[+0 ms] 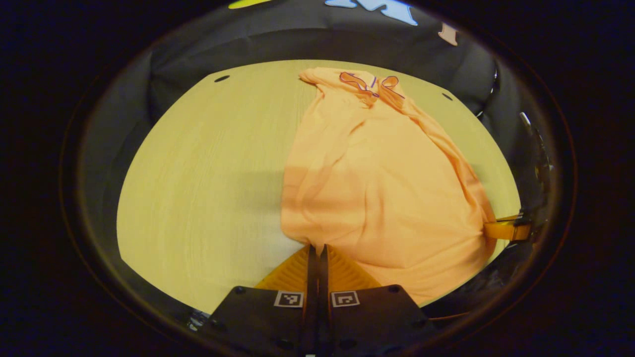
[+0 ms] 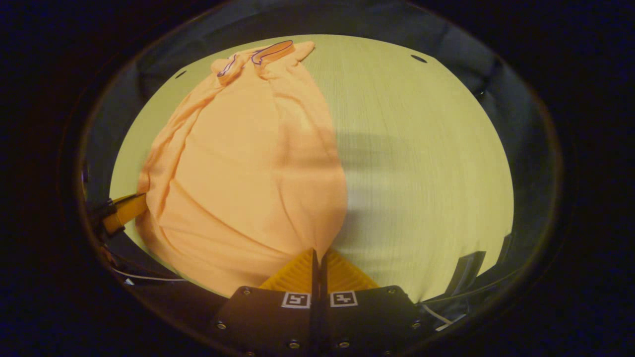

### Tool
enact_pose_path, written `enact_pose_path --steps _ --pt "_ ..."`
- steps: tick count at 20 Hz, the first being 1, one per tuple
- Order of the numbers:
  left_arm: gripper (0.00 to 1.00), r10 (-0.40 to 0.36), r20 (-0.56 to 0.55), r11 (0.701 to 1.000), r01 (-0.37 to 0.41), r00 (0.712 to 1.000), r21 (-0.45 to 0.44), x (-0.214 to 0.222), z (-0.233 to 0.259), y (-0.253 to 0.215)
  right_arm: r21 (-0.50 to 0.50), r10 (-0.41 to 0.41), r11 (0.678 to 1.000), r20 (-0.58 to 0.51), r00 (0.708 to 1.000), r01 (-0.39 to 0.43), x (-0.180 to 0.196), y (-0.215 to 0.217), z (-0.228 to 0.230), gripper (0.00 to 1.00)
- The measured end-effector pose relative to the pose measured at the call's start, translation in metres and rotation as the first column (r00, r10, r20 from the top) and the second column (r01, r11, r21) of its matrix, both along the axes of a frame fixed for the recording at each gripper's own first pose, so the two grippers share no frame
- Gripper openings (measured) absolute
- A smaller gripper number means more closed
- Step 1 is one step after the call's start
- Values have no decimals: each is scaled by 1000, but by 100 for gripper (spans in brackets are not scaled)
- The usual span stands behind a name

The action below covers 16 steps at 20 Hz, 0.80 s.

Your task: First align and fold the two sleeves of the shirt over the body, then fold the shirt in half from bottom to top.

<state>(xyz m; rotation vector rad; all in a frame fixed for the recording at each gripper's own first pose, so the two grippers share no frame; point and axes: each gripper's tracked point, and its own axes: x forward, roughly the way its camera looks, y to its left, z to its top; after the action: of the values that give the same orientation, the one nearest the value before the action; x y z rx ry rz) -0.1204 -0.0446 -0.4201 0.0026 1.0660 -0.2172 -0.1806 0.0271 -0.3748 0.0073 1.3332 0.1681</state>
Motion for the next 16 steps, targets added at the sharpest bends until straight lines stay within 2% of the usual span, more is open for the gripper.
enact_pose_path --steps 3,8,12,16 --pt "6 -11 53 1000 11 999 -5 17 25 -2 31 -21 999 35 999 20 19 2 16 0" --pt "6 0 137 1000 3 991 -22 68 67 0 69 -29 997 152 988 18 84 4 58 0" --pt "6 30 210 998 -19 977 -54 130 100 1 96 -28 995 249 968 5 151 9 90 0" --pt "6 59 299 996 -35 952 -84 208 132 0 117 -31 993 346 938 -10 226 17 115 0"
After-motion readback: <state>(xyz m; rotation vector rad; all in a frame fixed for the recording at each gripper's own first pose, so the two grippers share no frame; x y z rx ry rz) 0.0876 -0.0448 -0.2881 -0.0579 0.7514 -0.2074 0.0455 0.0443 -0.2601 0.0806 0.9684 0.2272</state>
